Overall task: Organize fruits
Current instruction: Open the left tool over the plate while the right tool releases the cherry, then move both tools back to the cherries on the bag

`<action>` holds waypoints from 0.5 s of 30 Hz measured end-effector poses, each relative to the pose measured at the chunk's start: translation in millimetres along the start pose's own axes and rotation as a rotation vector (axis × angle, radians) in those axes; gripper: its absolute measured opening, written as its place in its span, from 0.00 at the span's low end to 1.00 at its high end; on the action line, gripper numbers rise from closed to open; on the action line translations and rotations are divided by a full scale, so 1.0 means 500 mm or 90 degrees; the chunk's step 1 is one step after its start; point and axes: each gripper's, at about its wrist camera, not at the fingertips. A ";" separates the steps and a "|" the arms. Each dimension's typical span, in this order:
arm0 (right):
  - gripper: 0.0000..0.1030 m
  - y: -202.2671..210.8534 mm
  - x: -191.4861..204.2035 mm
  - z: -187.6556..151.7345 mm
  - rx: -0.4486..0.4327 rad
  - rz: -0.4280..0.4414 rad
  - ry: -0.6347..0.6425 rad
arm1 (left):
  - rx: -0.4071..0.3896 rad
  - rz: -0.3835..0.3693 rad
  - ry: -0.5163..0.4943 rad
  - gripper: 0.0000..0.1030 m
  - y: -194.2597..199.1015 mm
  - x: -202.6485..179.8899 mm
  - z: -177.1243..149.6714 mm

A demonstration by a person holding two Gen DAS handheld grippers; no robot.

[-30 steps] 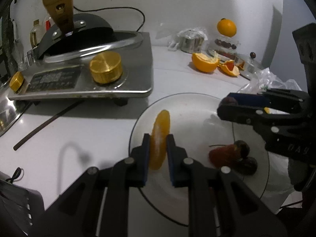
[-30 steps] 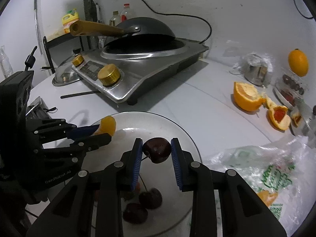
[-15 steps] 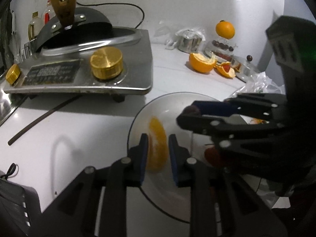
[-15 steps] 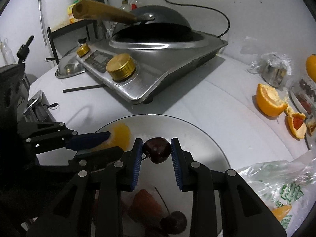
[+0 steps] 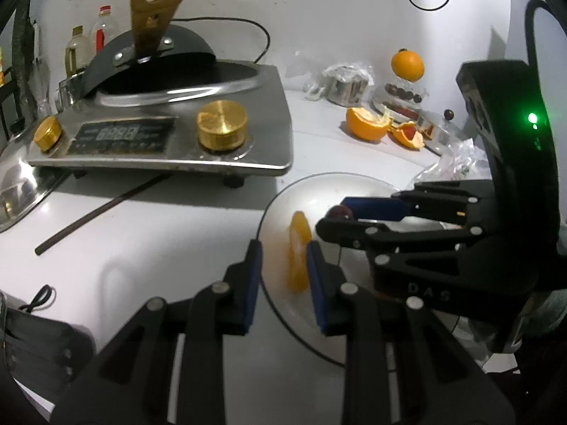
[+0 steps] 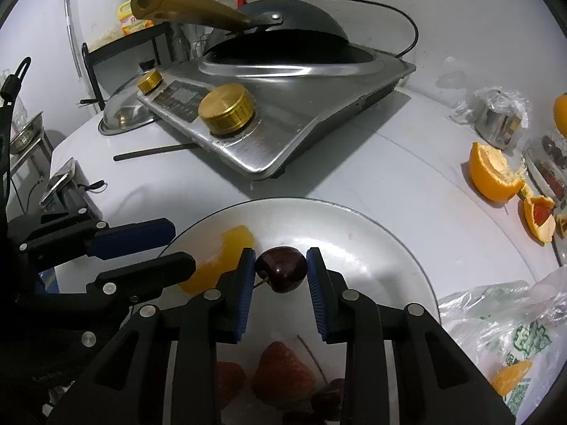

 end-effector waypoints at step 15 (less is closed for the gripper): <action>0.40 0.065 -0.007 -0.021 -0.023 -0.021 -0.023 | -0.026 0.017 0.006 0.62 0.049 -0.018 -0.016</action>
Point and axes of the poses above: each gripper's, at about its wrist camera, not at the fingertips, and y roughly against the way its jaws point, x to its left, z to its top, and after that the axes turned 2 degrees about y, right-handed
